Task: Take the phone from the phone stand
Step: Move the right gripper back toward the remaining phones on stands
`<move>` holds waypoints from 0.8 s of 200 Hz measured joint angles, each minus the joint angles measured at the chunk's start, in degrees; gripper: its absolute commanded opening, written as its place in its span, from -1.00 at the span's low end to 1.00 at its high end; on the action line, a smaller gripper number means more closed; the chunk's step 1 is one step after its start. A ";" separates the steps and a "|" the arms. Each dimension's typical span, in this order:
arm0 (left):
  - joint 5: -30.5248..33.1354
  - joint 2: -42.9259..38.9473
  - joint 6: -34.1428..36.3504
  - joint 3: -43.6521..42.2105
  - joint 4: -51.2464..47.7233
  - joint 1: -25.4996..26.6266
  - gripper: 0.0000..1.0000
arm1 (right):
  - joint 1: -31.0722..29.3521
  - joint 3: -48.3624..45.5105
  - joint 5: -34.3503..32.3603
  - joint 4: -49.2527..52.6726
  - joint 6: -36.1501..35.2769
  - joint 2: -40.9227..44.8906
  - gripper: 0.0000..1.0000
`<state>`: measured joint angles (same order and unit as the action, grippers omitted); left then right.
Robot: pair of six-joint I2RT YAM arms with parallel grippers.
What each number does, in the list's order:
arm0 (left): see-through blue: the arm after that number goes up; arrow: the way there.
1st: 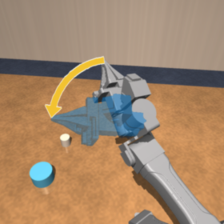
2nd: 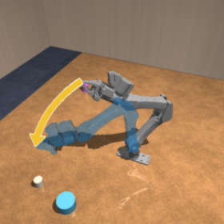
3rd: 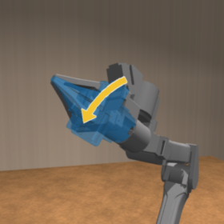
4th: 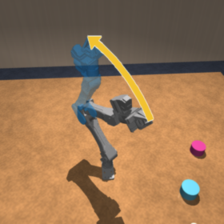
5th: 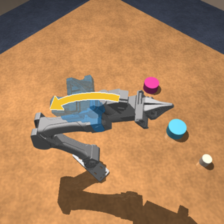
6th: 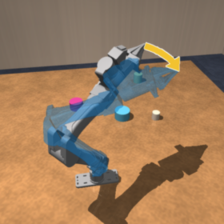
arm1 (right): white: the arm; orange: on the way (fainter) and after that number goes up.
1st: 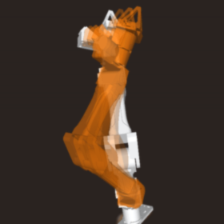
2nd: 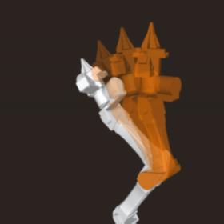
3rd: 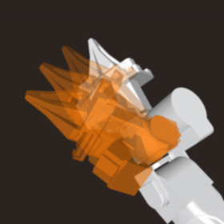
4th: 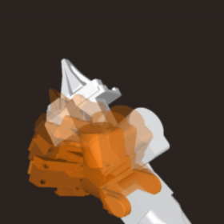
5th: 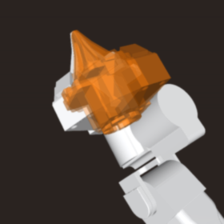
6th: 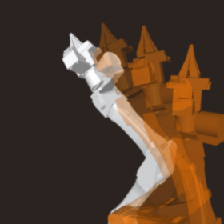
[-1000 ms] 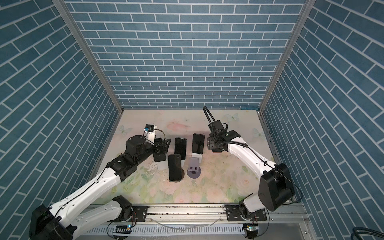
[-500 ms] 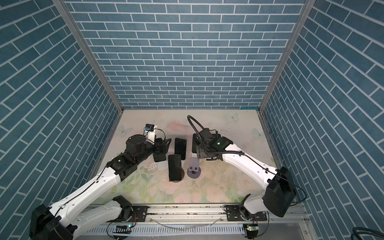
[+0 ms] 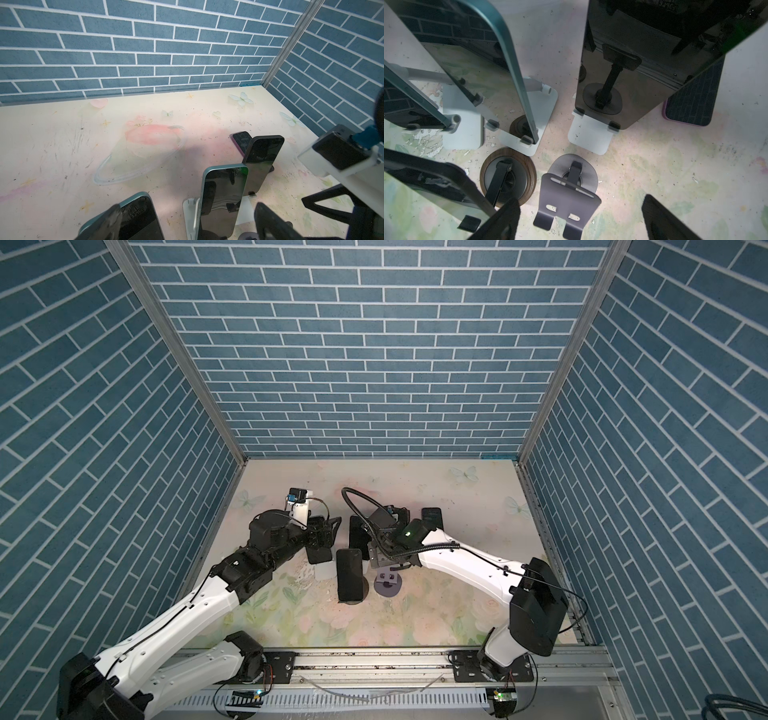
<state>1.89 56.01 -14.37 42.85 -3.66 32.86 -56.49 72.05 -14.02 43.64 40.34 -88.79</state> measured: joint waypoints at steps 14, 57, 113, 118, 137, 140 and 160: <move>0.00 -0.31 0.09 0.00 0.00 0.00 0.99 | -0.15 0.07 -0.13 0.07 0.85 -0.59 0.86; 0.11 -1.18 0.55 -0.02 -0.63 0.00 0.99 | -0.50 0.22 -0.37 0.00 3.28 -2.56 0.84; 0.63 -2.64 0.79 -0.24 -0.83 0.00 0.99 | -0.92 0.22 -0.28 -0.92 4.52 -5.03 0.67; 0.68 -2.75 0.81 -0.31 -0.83 0.00 0.99 | -0.96 0.22 -0.28 -0.94 4.57 -5.31 0.66; 0.74 -2.93 0.92 -0.57 -0.90 0.00 0.99 | -1.07 0.22 -0.28 -0.87 4.94 -6.21 0.64; 0.76 -2.93 0.92 -0.59 -0.94 0.00 0.99 | -1.09 0.22 -0.28 -0.90 4.94 -6.29 0.64; 0.87 -2.93 0.98 -0.61 -1.09 0.00 0.99 | -1.27 0.22 -0.31 -0.85 5.53 -6.56 0.64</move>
<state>2.76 53.08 -13.39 42.24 -4.75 32.86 -57.76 72.27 -14.33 42.78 45.87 -95.35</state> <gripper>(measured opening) 0.996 0.820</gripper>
